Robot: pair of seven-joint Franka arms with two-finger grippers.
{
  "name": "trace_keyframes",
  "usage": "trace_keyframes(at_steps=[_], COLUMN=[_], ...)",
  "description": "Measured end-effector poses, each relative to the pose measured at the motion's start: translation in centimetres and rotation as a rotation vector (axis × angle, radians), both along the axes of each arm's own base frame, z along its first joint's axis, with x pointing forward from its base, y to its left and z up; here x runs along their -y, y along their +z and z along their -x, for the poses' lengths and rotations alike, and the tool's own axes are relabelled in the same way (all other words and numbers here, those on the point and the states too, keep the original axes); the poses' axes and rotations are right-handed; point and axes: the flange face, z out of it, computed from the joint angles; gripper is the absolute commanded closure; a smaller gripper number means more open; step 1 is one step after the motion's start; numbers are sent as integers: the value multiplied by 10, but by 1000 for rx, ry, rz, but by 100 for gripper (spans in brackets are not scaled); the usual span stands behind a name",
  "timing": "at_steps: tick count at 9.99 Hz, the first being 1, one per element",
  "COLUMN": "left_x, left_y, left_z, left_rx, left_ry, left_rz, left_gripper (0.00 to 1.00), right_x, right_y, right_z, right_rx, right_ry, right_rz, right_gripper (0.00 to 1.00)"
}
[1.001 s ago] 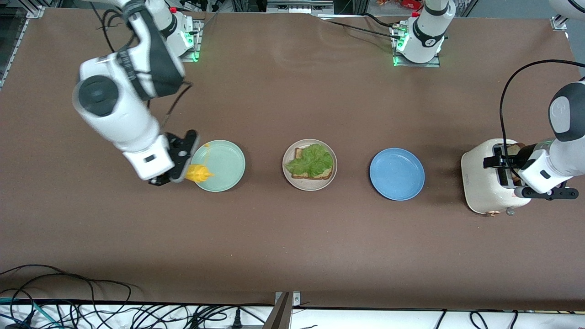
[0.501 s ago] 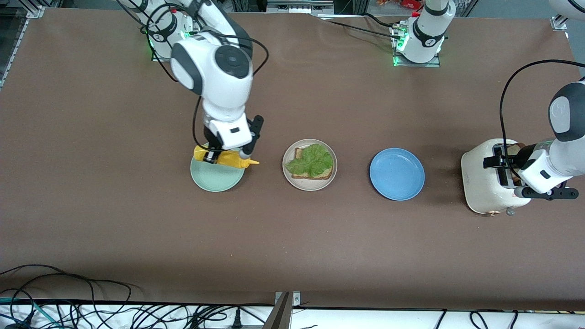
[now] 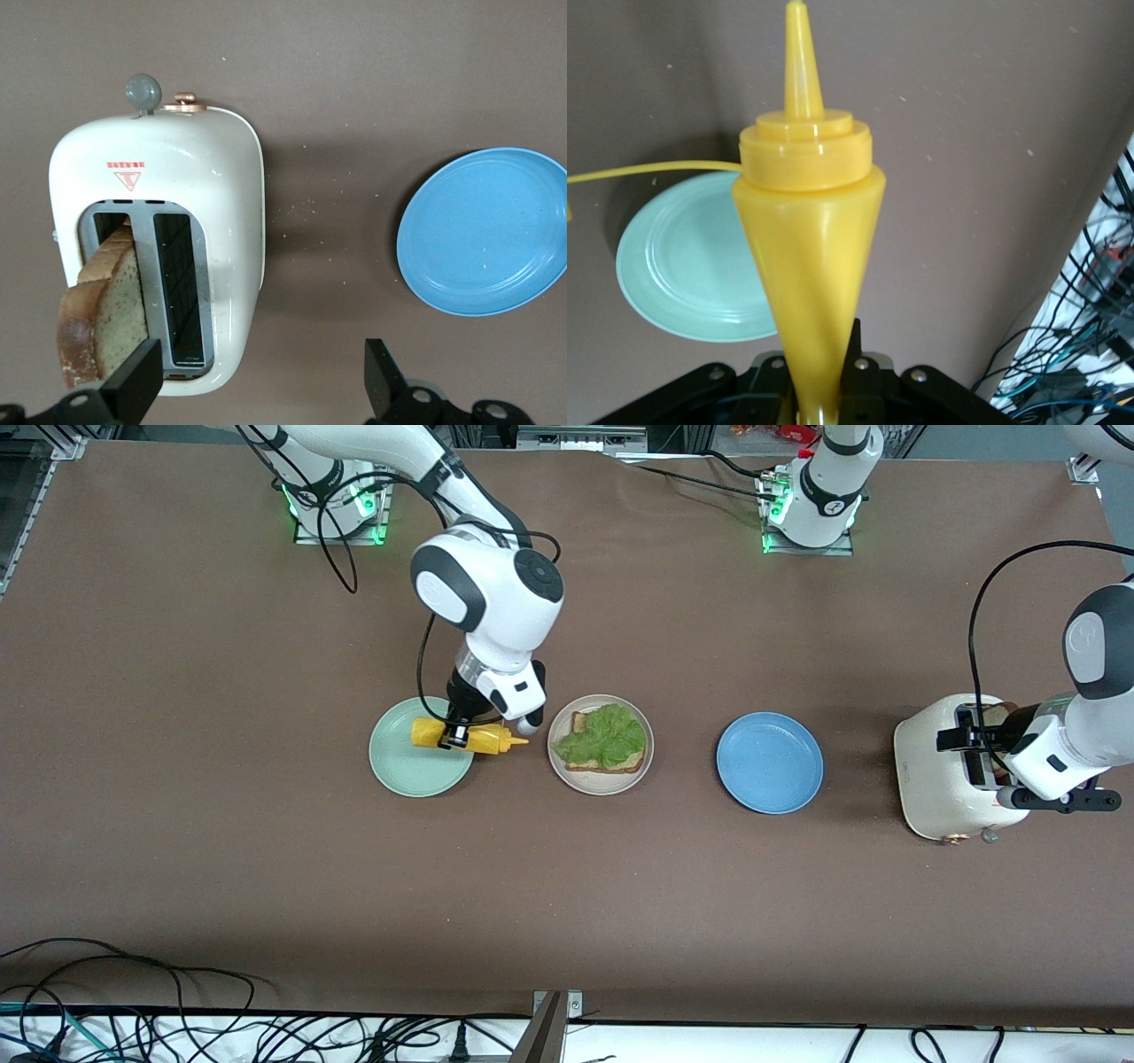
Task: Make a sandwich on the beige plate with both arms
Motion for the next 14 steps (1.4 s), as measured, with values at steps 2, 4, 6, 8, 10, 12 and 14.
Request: trace_keyframes(at_steps=[2,4,6,8,10,12,14], left_x=[0,0,0,0,0,0,0], left_y=[0,0,0,0,0,0,0], left_z=[0,0,0,0,0,0,0], left_rx=[0,0,0,0,0,0,0], left_ry=[0,0,0,0,0,0,0], left_rz=[0,0,0,0,0,0,0], left_gripper=[0,0,0,0,0,0,0], right_x=[-19,-32,-46,-47,-46,-48,-49], right_y=[-16,-25,-38,-47,-55,-56,-55], right_z=[10,24,42,44,43,45,45], right_rx=[3,33,45,48,53,57,59], right_ry=[42,50,54,58,66,71,71], right_rz=[27,81,115,132,149,151,149], right_gripper=[100,100,100,100,100,100,100])
